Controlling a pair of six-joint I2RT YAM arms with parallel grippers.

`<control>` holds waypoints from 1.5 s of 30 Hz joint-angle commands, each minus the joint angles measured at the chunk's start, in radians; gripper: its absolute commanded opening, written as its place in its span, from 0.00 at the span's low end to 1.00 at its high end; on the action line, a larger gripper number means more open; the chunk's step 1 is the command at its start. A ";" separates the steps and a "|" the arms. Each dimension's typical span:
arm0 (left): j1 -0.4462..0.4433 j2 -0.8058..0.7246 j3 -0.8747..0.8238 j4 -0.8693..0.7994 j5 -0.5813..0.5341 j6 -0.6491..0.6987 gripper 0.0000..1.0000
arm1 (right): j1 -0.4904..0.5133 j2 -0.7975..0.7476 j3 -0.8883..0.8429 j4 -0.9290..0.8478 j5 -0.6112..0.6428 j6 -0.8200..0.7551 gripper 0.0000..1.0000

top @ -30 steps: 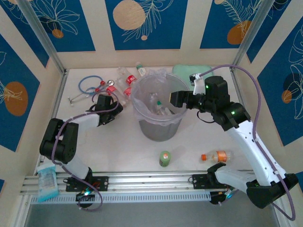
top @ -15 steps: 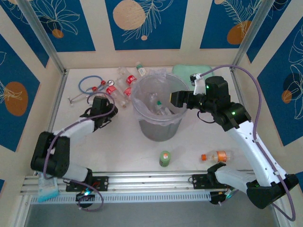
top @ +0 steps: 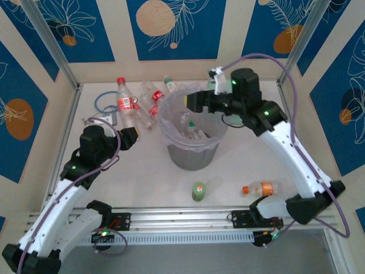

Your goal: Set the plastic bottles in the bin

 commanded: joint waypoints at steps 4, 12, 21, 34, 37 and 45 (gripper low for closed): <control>-0.087 -0.094 0.069 -0.031 0.148 0.149 0.18 | 0.127 0.170 0.231 -0.021 -0.085 -0.027 0.90; -0.176 -0.087 0.003 0.108 0.213 0.171 0.07 | 0.129 0.269 0.316 -0.005 -0.110 0.010 0.94; -0.242 -0.052 -0.020 0.140 0.199 0.194 0.00 | 0.107 0.331 0.354 -0.007 -0.290 0.063 0.84; -0.251 -0.062 -0.048 0.160 0.127 0.194 0.31 | 0.093 0.333 0.392 -0.037 -0.246 0.034 0.22; -0.251 -0.073 -0.049 0.167 0.089 0.183 0.60 | 0.083 0.326 0.437 -0.030 -0.241 0.026 0.14; -0.251 -0.100 -0.068 0.121 -0.009 0.143 0.97 | -0.045 0.196 0.467 0.025 -0.210 0.011 0.04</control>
